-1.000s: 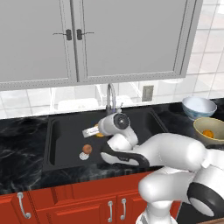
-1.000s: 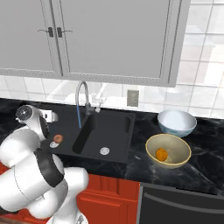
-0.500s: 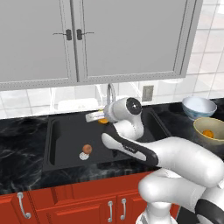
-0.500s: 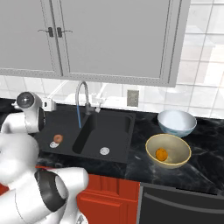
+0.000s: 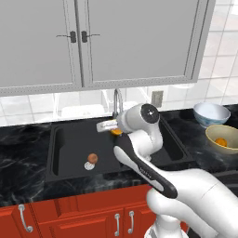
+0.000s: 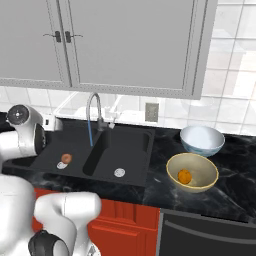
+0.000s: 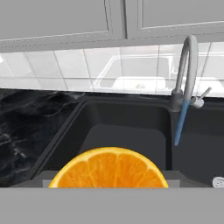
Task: Pick the oranges from the sink and place them in one bowl. Place the onion in the other bowl. Then turn off the sink faucet.
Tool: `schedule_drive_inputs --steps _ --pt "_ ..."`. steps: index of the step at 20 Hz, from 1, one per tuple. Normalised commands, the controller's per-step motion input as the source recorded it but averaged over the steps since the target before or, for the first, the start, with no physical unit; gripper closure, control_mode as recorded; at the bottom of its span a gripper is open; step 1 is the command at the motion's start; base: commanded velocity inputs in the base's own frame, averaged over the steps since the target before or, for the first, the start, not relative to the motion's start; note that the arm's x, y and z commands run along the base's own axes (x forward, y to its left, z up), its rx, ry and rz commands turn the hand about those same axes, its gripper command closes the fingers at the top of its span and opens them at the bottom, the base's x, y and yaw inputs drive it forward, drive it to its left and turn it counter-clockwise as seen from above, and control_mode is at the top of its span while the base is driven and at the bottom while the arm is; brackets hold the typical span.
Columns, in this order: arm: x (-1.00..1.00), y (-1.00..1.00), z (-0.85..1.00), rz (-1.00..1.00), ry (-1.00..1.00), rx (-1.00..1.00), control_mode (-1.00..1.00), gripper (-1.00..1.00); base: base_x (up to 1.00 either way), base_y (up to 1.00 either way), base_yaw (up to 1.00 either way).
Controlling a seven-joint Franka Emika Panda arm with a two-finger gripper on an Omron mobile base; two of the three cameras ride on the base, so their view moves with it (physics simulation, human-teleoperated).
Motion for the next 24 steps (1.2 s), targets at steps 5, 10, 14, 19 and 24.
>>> schedule_drive_inputs --steps 5,10,14,19,24 --pt "-0.25 -0.63 0.09 -0.16 0.09 -0.04 -1.00 1.00 0.00 0.00 0.00" --pt "0.00 -0.77 0.01 -0.17 0.15 -0.01 -1.00 1.00 0.00 0.00 0.00" --pt "0.00 -0.68 0.00 -0.12 0.12 0.00 -1.00 1.00 0.00 0.00 0.00" --pt "0.00 -0.68 0.00 -0.09 0.10 0.00 -1.00 1.00 0.00 0.00 0.00" --pt "0.00 -0.67 0.00 -0.07 0.10 0.00 -1.00 1.00 0.00 0.00 0.00"
